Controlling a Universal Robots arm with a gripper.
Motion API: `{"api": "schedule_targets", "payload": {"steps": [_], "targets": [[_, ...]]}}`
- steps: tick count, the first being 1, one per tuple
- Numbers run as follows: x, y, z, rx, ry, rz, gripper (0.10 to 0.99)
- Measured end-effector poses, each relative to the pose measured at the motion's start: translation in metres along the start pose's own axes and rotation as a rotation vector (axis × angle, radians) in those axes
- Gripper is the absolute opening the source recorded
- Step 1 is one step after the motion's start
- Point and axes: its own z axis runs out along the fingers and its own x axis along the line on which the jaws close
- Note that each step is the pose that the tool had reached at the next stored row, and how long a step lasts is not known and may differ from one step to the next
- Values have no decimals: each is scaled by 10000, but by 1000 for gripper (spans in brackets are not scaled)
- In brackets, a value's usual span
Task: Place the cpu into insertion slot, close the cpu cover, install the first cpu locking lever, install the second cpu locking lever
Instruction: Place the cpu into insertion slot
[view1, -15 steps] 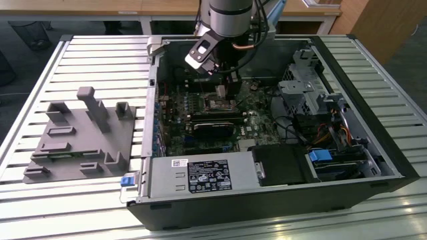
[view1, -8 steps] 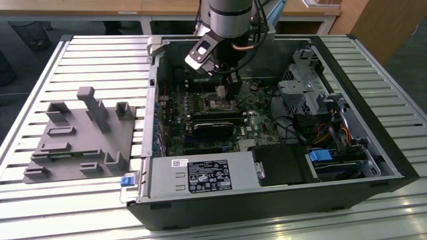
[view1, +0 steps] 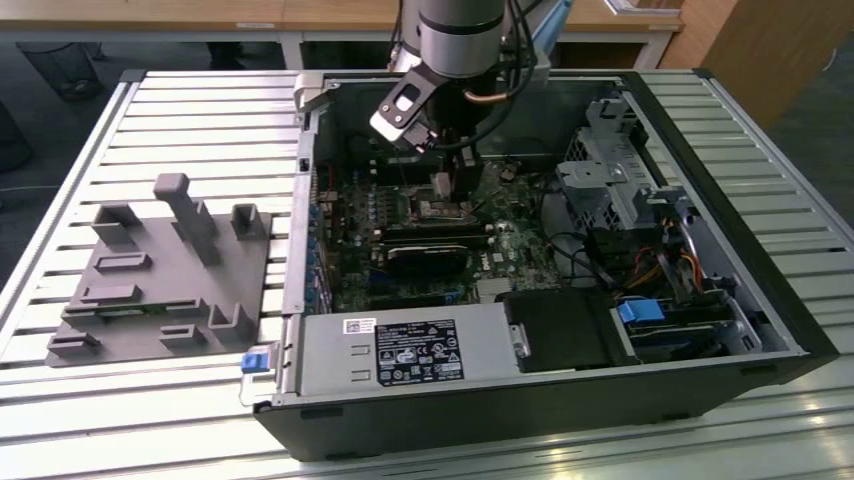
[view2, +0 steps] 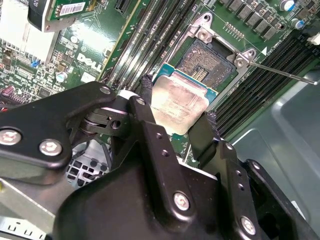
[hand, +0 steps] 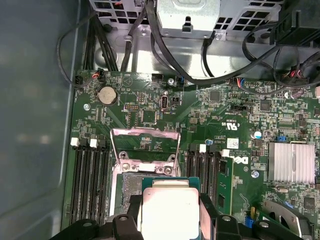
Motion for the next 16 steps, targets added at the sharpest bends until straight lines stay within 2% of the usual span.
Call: {"api": "schedule_targets", "payload": {"steps": [11,16], "targets": [[7,-3,39,0,-1,-5,537],[13,-9,98,1,1,-15,537]]}}
